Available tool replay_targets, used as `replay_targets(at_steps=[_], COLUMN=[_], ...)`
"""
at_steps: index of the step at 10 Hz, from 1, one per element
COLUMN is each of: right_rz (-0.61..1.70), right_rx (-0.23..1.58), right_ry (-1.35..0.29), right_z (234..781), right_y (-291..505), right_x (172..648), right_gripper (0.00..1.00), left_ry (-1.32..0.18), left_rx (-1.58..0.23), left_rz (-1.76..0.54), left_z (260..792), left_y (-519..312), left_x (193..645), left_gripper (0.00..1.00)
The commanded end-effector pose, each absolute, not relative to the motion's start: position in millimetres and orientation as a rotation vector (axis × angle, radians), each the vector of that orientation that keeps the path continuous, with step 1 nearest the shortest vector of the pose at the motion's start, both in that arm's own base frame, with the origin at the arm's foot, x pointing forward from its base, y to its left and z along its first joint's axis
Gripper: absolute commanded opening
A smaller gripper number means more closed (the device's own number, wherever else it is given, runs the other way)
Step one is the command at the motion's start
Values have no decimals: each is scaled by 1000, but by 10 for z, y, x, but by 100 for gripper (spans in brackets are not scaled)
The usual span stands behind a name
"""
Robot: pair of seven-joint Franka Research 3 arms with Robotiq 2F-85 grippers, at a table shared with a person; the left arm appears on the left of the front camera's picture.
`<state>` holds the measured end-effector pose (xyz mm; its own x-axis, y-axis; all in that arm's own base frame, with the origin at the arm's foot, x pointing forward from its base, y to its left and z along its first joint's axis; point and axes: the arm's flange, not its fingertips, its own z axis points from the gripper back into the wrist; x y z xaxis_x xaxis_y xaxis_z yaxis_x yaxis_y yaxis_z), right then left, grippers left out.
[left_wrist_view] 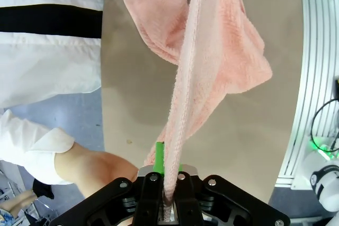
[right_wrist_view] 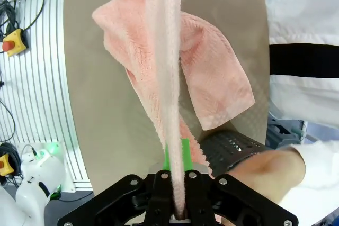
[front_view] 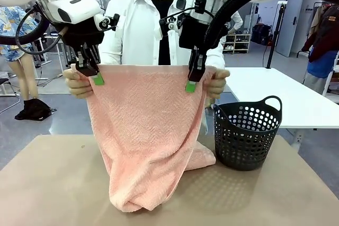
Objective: Fold the towel.
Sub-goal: Release the end of the 100 cm Hotel Towel you were holding and grab the top end of the folded side.
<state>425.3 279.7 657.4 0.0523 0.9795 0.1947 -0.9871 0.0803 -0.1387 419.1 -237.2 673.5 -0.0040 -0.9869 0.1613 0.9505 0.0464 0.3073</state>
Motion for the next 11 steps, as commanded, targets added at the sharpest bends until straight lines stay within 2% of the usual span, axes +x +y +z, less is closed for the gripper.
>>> replay_targets(at_steps=[1,11], right_rz=[1513,1513], right_rx=[34,34], right_ry=[-259,-259], right_z=[6574,6574], right_y=[2792,2792], right_x=[4253,4253], right_gripper=[0,0], left_ry=[-381,-381], left_rx=[111,111], left_rz=[-1539,-1539], left_z=[6755,6755], left_y=[-2370,-2370], left_x=[4202,4202], left_gripper=[0,0])
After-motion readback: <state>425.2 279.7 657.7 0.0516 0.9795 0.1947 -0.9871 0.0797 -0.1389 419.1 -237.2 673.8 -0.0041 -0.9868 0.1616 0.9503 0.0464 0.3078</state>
